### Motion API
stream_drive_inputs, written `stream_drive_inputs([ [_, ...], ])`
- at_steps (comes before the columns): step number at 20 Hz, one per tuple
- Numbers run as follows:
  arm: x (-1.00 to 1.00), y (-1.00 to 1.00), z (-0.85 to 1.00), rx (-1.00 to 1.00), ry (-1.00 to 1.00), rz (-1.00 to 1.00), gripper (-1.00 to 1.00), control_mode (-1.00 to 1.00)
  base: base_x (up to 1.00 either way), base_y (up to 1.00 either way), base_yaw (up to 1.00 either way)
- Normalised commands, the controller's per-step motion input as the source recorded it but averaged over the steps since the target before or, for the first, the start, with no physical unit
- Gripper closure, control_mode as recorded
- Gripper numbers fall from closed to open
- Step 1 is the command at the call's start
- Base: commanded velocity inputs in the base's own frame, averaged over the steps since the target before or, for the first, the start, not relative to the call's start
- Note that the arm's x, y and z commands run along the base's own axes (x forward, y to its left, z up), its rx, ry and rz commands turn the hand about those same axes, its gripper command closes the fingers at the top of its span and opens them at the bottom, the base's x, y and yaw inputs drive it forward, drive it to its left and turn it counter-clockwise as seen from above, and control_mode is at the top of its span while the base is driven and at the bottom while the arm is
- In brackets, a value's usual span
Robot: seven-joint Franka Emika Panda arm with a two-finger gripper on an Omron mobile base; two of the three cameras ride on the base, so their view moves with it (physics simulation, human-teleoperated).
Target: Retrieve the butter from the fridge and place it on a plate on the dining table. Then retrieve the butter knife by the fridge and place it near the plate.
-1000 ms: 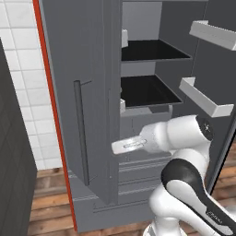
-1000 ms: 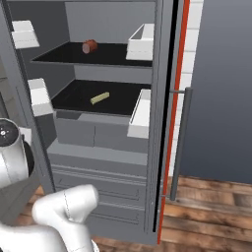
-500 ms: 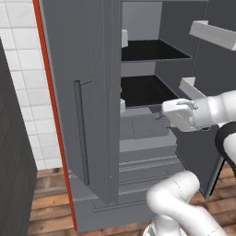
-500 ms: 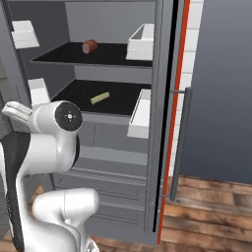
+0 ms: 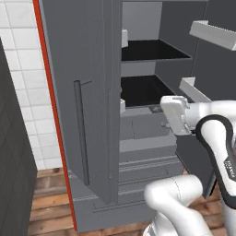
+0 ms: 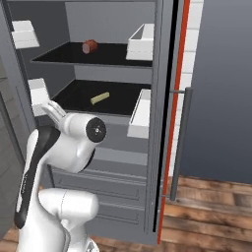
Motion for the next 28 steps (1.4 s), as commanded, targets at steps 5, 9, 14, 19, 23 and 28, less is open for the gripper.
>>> stream_drive_inputs([
  [5, 1.0, 0.05, -0.27, 0.18, 0.11, -0.14, -1.0, -1.0, 0.0, 0.0, 0.0],
  [9, 1.0, 0.31, 0.06, 0.11, 0.11, 0.0, -1.0, -1.0, 0.0, 0.0, 0.0],
  [14, 0.78, 0.81, 0.06, 0.01, 0.14, 0.04, -1.0, -1.0, 0.0, 0.0, 0.0],
  [19, -0.07, 1.0, 0.0, -0.08, 0.02, 0.26, -1.0, -1.0, 0.0, 0.0, 0.0],
  [23, -0.88, 1.0, -0.01, -0.25, -0.06, 0.26, -1.0, -1.0, 0.0, 0.0, 0.0],
  [28, -0.61, 1.0, -0.12, -0.34, -0.04, 0.12, -1.0, -1.0, 0.0, 0.0, 0.0],
])
